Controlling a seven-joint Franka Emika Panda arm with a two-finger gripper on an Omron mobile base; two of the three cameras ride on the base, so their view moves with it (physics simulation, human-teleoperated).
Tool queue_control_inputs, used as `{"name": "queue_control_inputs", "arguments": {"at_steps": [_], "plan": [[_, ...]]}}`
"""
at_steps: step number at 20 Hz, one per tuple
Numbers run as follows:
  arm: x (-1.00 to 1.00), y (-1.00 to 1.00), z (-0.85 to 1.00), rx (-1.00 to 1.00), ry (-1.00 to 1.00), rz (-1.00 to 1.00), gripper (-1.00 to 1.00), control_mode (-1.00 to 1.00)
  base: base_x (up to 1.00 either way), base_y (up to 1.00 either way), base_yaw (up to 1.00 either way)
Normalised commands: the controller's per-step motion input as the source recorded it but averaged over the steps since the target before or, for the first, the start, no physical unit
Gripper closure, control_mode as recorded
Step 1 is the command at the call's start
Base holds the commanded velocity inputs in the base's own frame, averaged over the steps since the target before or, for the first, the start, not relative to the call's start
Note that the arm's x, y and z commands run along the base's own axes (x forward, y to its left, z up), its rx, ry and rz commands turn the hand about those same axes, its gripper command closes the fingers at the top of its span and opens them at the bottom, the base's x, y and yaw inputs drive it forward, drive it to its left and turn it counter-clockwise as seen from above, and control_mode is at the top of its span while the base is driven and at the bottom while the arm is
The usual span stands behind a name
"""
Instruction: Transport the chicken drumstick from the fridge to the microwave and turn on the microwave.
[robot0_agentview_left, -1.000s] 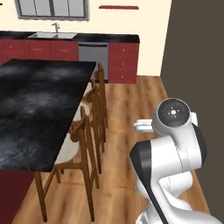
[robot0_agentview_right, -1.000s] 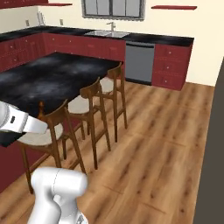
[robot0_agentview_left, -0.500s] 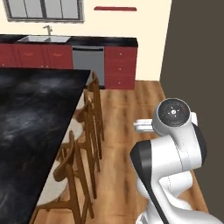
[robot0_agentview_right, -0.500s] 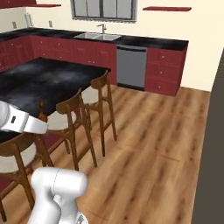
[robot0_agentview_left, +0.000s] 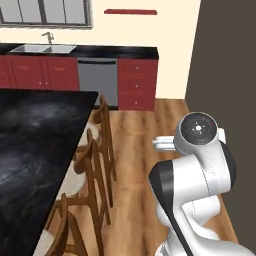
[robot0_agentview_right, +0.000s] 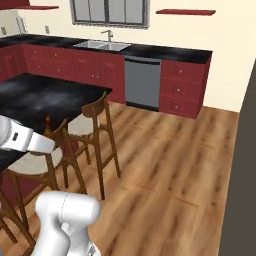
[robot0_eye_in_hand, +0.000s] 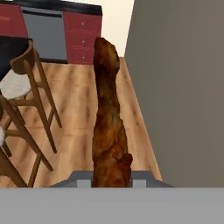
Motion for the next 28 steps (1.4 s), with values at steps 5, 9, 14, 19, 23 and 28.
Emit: {"name": "queue_control_inputs", "arguments": {"at_steps": [5,9,14,19,23,28], "plan": [[0.00,0.00,0.00,0.00,0.00,0.00,1.00,1.00,0.86,-0.30,0.00],[0.00,0.00,0.00,0.00,0.00,0.00,1.00,1.00,0.87,-0.30,0.00],[0.00,0.00,0.00,0.00,0.00,0.00,1.00,1.00,0.89,-0.31,0.00],[0.00,0.00,0.00,0.00,0.00,0.00,1.00,1.00,0.92,-0.30,0.00],[0.00,0.00,0.00,0.00,0.00,0.00,1.00,1.00,0.94,-0.26,0.00],[0.00,0.00,0.00,0.00,0.00,0.00,1.00,1.00,0.94,-0.20,0.04]]}}
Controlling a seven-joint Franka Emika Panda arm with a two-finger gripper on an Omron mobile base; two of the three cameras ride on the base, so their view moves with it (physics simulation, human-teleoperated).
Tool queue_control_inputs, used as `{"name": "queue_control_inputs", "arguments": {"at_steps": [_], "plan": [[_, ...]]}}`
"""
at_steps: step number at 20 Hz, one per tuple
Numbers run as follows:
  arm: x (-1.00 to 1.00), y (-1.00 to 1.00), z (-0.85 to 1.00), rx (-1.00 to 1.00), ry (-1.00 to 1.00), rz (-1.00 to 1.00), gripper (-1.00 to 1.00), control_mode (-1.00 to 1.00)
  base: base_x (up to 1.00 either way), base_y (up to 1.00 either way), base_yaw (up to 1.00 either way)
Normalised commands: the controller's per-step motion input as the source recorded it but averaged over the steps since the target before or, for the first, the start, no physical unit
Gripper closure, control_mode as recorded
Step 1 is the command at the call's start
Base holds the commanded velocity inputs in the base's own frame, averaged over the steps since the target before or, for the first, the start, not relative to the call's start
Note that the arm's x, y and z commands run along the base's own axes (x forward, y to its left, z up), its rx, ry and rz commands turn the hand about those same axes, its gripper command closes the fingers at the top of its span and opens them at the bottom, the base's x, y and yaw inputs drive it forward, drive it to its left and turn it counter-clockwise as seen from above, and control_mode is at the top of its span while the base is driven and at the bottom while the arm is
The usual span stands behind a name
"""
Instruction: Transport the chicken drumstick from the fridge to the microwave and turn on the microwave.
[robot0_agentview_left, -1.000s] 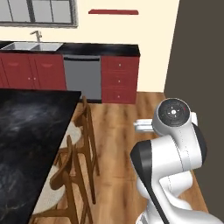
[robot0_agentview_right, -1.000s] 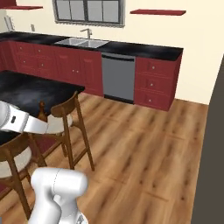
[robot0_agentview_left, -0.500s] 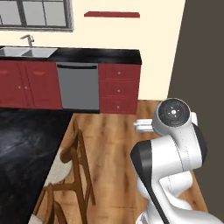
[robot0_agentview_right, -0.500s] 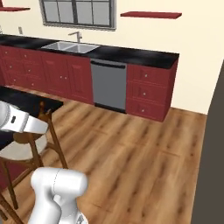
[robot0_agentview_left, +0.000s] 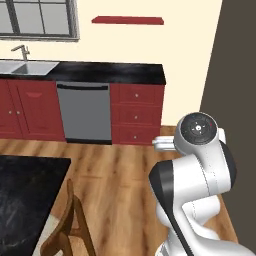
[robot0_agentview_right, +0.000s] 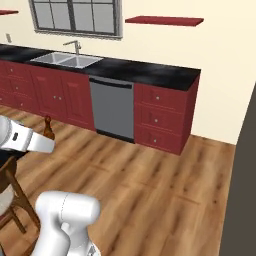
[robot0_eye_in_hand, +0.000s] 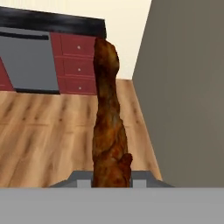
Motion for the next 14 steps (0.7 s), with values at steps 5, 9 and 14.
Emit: {"name": "queue_control_inputs", "arguments": {"at_steps": [5,9,14], "plan": [[0.00,0.00,0.00,0.00,0.00,0.00,1.00,1.00,0.94,-0.10,0.14],[0.00,0.00,0.00,0.00,0.00,0.00,1.00,1.00,0.93,-0.01,0.20],[0.00,0.00,0.00,0.00,0.00,0.00,1.00,1.00,0.90,0.00,0.24]]}}
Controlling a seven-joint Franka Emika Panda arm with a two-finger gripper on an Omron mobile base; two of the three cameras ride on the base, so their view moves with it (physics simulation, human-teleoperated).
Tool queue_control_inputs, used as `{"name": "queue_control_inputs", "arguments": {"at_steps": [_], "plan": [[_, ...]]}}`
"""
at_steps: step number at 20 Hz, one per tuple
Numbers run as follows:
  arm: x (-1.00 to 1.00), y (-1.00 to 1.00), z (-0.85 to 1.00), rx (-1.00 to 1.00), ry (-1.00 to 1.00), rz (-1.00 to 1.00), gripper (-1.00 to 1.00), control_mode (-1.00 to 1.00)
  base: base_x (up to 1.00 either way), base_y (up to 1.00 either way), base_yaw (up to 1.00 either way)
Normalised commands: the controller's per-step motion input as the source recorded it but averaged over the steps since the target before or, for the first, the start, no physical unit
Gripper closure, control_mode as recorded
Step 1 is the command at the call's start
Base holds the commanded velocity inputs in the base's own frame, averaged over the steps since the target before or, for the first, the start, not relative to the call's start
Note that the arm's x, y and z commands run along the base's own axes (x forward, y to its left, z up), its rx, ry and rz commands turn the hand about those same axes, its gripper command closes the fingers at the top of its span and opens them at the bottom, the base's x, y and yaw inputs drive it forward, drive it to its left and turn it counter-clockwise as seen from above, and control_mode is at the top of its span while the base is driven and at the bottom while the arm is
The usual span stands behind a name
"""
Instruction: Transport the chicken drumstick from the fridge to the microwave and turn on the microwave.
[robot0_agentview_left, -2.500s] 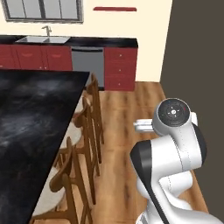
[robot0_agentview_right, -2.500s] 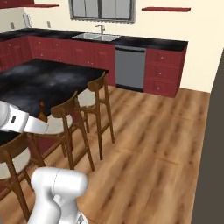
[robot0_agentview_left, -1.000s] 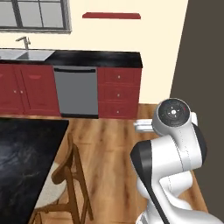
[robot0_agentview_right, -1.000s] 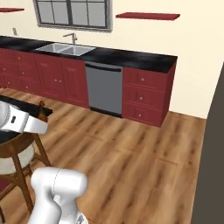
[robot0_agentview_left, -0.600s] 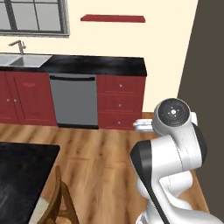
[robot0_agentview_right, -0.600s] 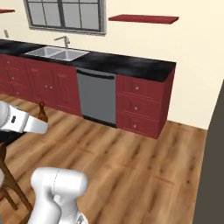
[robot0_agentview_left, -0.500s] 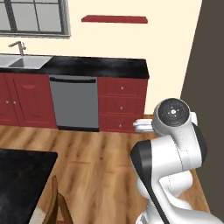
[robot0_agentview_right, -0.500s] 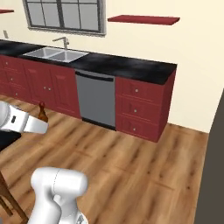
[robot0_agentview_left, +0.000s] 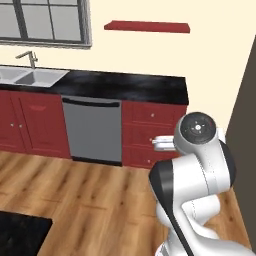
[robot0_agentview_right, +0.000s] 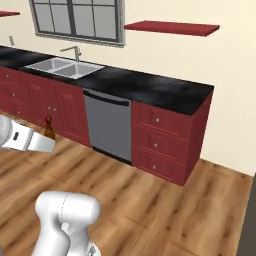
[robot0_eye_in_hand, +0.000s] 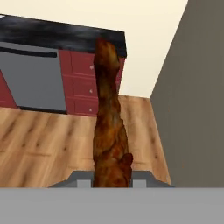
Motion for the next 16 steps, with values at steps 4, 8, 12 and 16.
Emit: {"name": "queue_control_inputs", "arguments": {"at_steps": [4,8,12,16], "plan": [[0.00,0.00,0.00,0.00,0.00,0.00,1.00,1.00,0.78,0.00,0.39],[0.00,0.00,0.00,0.00,0.00,0.00,1.00,1.00,0.75,0.00,0.41],[0.00,0.00,0.00,0.00,0.00,0.00,1.00,1.00,0.73,0.00,0.45],[0.00,0.00,0.00,0.00,0.00,0.00,1.00,1.00,0.74,0.00,0.45]]}}
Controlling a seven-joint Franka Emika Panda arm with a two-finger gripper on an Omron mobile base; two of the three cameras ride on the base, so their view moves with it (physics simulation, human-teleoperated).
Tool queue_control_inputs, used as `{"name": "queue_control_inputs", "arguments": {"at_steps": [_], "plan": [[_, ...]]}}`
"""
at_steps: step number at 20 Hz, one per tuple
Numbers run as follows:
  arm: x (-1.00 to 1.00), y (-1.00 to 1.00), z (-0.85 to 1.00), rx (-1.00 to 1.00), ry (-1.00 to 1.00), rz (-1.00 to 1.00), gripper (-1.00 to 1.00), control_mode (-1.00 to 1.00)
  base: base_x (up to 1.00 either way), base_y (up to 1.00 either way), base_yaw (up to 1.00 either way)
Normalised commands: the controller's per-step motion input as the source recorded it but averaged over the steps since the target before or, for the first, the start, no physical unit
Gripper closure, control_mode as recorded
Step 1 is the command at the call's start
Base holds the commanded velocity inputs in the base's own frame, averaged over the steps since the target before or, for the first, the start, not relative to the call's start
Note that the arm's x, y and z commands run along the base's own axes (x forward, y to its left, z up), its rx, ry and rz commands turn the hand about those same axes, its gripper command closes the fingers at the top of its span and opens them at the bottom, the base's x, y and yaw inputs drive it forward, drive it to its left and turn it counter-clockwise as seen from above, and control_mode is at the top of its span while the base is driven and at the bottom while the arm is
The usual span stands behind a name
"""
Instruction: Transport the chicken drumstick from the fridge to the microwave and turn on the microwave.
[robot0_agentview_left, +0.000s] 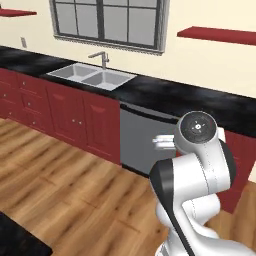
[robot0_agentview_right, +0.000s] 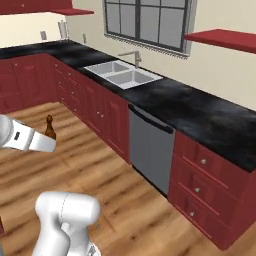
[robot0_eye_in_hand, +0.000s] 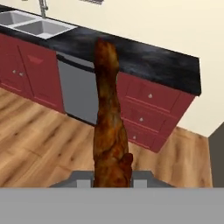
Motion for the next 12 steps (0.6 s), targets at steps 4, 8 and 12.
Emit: {"name": "queue_control_inputs", "arguments": {"at_steps": [4,8,12], "plan": [[0.00,0.00,0.00,0.00,0.00,0.00,1.00,1.00,0.76,0.00,0.44],[0.00,0.00,0.00,0.00,0.00,0.00,1.00,1.00,0.79,0.00,0.42],[0.00,0.00,0.00,0.00,0.00,0.00,1.00,1.00,0.79,0.00,0.42]]}}
